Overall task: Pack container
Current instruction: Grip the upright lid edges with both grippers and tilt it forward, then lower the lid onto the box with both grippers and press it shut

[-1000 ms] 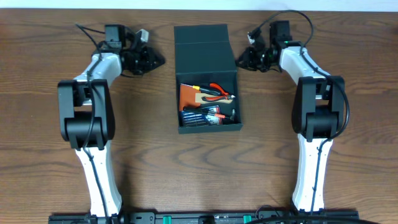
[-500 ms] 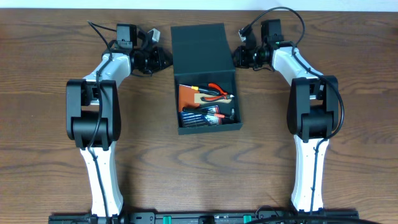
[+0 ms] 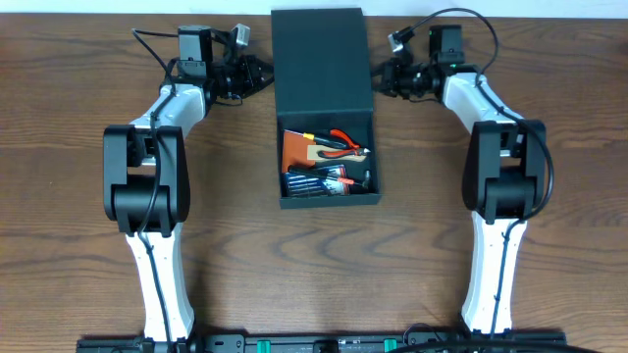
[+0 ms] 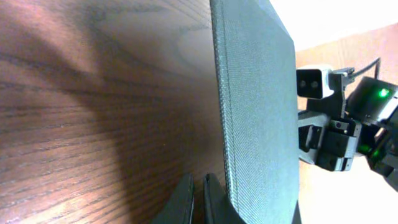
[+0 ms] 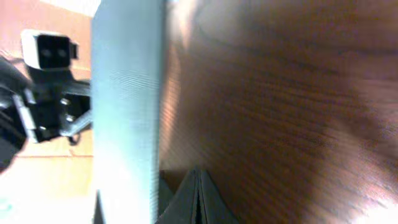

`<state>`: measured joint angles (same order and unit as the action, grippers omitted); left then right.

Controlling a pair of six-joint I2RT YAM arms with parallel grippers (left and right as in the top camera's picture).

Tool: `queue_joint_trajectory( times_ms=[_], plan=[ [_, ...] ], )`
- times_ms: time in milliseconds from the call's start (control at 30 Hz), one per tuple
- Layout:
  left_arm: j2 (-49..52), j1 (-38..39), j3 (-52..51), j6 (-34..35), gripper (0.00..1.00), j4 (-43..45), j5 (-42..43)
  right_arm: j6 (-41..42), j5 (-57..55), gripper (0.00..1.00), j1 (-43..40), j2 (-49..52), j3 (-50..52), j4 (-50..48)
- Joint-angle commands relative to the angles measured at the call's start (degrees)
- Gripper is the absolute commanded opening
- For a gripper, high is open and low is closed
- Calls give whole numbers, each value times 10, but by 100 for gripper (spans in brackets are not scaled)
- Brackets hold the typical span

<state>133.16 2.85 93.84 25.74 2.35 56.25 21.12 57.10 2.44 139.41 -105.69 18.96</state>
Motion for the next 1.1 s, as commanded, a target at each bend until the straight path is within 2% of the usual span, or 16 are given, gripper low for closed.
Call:
queue_joint_trajectory(
  times_ms=[0,100,200,367,500,833,1067],
  plan=[
    [-64,2,-1,12,6,-19,-12,29,27,2,-6,-75,-4,0],
    [-110,7,-1,-45,6,-74,-60,28,-16,2,2,-119,-4,19],
    [-151,16,-1,-92,6,-125,-75,12,-83,2,15,-163,-4,58],
    [-208,32,-1,-114,6,-207,-77,-30,-164,1,37,-219,-4,142],
    [-262,43,-1,-149,6,-307,-121,-63,-218,2,52,-260,-4,220],
    [-424,70,-1,-213,6,-531,-314,-169,-419,2,104,-415,-4,367],
    [-464,122,-2,-236,6,-638,-405,-200,-521,1,146,-497,-4,428]
  ],
)
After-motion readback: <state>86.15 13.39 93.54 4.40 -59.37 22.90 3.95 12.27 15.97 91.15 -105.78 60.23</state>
